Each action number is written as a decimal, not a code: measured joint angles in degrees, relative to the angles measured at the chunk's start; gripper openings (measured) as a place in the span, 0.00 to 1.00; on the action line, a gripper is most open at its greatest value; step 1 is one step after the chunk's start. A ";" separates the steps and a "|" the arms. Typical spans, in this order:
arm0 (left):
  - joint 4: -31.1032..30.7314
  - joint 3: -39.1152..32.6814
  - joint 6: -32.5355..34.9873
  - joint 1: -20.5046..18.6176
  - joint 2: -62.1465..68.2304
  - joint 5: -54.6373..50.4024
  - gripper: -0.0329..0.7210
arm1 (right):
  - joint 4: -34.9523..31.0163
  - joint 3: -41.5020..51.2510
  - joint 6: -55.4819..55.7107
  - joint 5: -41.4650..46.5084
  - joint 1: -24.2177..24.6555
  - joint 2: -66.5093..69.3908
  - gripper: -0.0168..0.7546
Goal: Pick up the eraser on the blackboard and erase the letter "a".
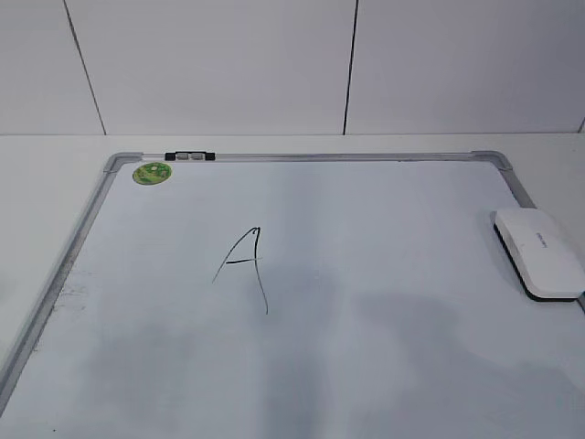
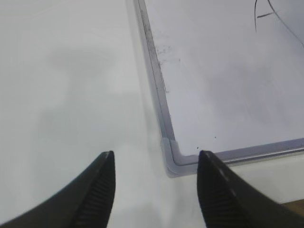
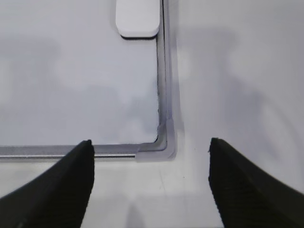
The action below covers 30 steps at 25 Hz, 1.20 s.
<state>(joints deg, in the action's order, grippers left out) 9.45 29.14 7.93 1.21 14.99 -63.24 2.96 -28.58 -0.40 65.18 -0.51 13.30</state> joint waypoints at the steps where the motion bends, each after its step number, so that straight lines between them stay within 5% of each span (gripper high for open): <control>1: 0.00 0.00 0.00 0.00 -1.83 0.00 0.59 | 0.10 0.00 0.00 0.00 0.00 -2.15 0.79; 9: 0.00 0.00 -0.04 0.00 -14.21 -0.11 0.57 | 0.19 0.00 0.00 0.24 0.00 -14.08 0.79; 30: 0.00 0.00 -0.13 -1.52 -14.37 -0.23 0.53 | 0.19 0.00 0.00 0.34 0.00 -14.30 0.79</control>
<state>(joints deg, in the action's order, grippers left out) 9.45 29.14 7.80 -0.31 0.63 -63.48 3.14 -28.58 -0.40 65.52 -0.51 -1.00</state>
